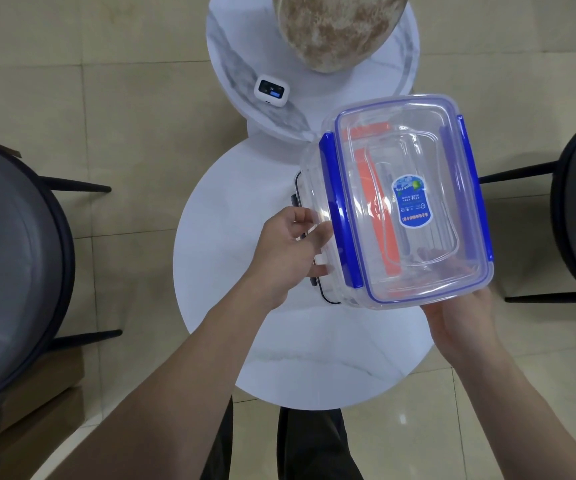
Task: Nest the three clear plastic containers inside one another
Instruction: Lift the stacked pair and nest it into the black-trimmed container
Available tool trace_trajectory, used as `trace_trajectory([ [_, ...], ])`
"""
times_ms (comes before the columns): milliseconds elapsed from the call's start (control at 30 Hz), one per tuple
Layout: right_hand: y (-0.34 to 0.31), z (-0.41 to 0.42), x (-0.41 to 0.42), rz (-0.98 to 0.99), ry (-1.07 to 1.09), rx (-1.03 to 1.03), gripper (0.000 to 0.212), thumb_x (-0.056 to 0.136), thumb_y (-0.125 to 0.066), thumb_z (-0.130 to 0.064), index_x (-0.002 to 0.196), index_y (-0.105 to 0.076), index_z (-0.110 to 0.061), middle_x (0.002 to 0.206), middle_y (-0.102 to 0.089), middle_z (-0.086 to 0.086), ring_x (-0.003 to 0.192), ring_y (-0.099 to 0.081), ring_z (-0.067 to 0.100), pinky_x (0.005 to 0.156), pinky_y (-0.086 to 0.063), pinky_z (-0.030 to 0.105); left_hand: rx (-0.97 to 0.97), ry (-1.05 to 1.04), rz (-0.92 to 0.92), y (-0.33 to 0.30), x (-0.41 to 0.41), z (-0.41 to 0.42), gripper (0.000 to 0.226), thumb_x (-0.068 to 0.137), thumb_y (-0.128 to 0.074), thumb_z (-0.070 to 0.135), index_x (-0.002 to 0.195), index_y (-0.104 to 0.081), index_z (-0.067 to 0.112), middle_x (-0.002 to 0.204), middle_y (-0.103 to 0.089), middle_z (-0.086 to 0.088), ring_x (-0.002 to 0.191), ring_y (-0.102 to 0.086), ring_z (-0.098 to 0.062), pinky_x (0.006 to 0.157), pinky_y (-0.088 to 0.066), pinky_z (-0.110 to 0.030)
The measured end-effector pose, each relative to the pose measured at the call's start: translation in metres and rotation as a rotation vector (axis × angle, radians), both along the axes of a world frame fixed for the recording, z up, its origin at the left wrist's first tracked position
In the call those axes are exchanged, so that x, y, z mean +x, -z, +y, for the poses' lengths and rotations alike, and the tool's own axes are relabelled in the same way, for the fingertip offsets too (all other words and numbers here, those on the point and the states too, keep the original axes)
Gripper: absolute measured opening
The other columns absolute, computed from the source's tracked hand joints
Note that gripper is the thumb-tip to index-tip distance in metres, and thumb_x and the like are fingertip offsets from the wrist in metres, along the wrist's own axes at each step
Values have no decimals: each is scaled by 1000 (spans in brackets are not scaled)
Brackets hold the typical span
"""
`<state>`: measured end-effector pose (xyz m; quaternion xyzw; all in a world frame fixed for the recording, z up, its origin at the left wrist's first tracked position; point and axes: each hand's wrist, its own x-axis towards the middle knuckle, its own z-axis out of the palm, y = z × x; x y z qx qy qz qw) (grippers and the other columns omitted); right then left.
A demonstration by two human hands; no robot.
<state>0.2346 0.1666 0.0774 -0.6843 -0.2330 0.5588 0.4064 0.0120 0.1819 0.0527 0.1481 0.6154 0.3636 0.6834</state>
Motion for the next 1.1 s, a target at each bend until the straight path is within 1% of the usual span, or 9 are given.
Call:
trace_trajectory([
  [100, 5, 0, 3, -2, 14, -25, 36, 93, -56, 12, 128, -52, 12, 111, -57, 31, 103, -57, 53, 101, -40, 76, 8, -1, -5, 0, 0, 0, 22, 93, -74, 14, 112, -63, 12, 115, -74, -9, 99, -75, -29, 56, -61, -27],
  [200, 10, 1, 6, 82, 38, -56, 35, 96, -54, 7, 131, -50, 11, 116, -55, 37, 109, -54, 58, 103, -39, 74, 19, -5, 5, 1, 0, -1, 21, 92, -74, 16, 110, -63, 14, 116, -74, -6, 93, -75, -23, 56, -61, -26],
  [300, 21, -2, 14, 225, 80, -102, 35, 101, -43, 0, 135, -47, 8, 122, -51, 25, 114, -50, 45, 111, -32, 68, 1, -1, 60, 5, 0, -4, 26, 89, -79, 24, 109, -64, 16, 119, -73, -5, 99, -75, -26, 64, -65, -31],
  [400, 29, -18, 21, 312, 266, -137, 46, 101, -49, -16, 145, -50, -4, 131, -62, 12, 124, -57, 31, 116, -36, 54, -57, -78, 41, 9, -8, -11, 31, 83, -83, 34, 102, -66, 17, 107, -78, -5, 94, -78, -24, 64, -65, -32],
  [500, 41, -39, 23, 312, 371, -195, 33, 95, -59, -23, 125, -70, -16, 119, -76, 4, 114, -71, 23, 101, -52, 43, -114, -136, 58, 16, -20, -24, 28, 84, -81, 35, 99, -68, 15, 100, -79, -4, 82, -80, -15, 60, -63, -28],
  [567, 52, -56, 21, 243, 381, -285, 22, 98, -57, -22, 113, -70, -15, 120, -72, 10, 107, -71, 25, 89, -54, 38, -147, -146, 90, 23, -26, -34, 26, 87, -79, 33, 101, -68, 13, 103, -78, -7, 81, -80, -16, 60, -63, -27],
  [667, 65, -81, 10, 98, 349, -430, 16, 101, -53, -15, 111, -65, -10, 114, -68, 17, 98, -69, 31, 78, -54, 37, -174, -126, 154, 34, -32, -45, 22, 89, -78, 29, 100, -67, 13, 109, -76, -13, 76, -78, -14, 63, -64, -25],
  [867, 71, -104, -35, 32, 150, -564, 14, 98, -59, -10, 108, -68, -4, 84, -73, 14, 75, -70, 30, 70, -60, 38, -172, -95, 228, 47, -39, -49, 16, 88, -78, 24, 94, -65, 16, 110, -75, -16, 78, -73, -18, 74, -63, -31],
  [1100, 74, -85, -83, 79, 40, -614, 15, 97, -63, -16, 101, -69, -3, 79, -72, 12, 72, -68, 28, 72, -61, 37, -135, -49, 288, 62, -42, -40, 18, 87, -78, 19, 98, -65, 13, 91, -70, -7, 77, -71, -22, 83, -61, -41],
])
